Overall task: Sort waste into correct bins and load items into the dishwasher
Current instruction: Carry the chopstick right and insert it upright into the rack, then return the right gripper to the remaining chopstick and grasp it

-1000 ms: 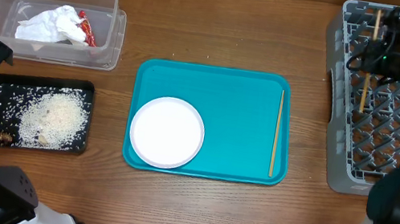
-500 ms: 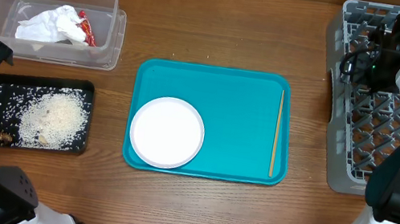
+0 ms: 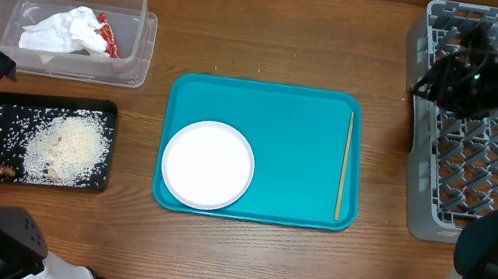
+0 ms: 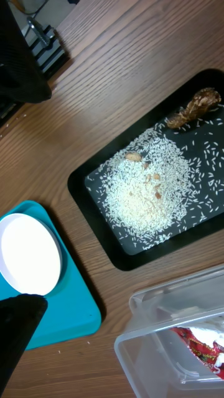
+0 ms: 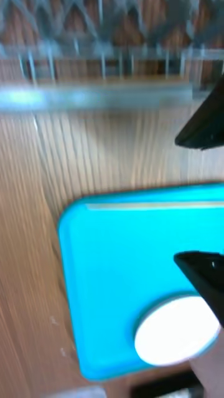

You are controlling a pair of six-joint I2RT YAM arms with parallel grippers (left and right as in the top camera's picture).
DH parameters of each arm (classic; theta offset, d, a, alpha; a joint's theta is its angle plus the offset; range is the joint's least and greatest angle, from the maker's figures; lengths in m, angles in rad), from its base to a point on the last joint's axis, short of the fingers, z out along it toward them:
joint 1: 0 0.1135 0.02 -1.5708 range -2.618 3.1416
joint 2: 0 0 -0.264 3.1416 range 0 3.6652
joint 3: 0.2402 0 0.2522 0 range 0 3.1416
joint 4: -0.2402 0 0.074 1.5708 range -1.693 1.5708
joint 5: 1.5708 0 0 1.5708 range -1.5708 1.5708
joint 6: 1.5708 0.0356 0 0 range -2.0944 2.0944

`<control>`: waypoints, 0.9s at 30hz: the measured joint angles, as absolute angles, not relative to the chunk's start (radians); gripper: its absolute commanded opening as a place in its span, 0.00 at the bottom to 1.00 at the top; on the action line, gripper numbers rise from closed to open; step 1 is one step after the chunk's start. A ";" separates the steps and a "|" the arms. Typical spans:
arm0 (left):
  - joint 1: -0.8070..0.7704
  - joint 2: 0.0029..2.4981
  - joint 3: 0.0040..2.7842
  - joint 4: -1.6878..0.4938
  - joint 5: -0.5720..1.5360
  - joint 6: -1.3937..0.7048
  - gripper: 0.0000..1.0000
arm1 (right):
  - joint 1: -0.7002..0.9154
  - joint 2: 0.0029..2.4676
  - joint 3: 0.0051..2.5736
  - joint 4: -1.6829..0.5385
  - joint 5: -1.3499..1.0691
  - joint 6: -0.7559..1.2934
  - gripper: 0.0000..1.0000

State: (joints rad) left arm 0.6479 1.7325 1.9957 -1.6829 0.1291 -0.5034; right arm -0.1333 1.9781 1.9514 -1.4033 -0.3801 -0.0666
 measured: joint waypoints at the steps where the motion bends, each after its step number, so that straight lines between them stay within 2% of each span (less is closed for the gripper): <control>1: 0.648 1.732 1.996 -1.682 0.129 -0.503 1.00 | -0.118 1.977 1.941 -1.399 -0.392 -0.061 0.47; 14: 0.648 1.732 1.996 -1.682 0.129 -0.503 1.00 | 0.197 1.977 1.508 -1.086 -0.158 0.220 0.43; 24: 0.648 1.732 1.996 -1.682 0.129 -0.503 1.00 | 0.237 1.977 1.311 -0.927 -0.074 0.307 0.43; 27: 0.648 1.732 1.996 -1.683 0.129 -0.503 1.00 | 0.241 1.969 1.288 -0.890 -0.068 0.321 0.39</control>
State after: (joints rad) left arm 0.6479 1.7325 1.9957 -1.6829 0.1291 -0.5034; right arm 0.2405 1.9690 1.2881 -0.8902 -0.0685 0.3210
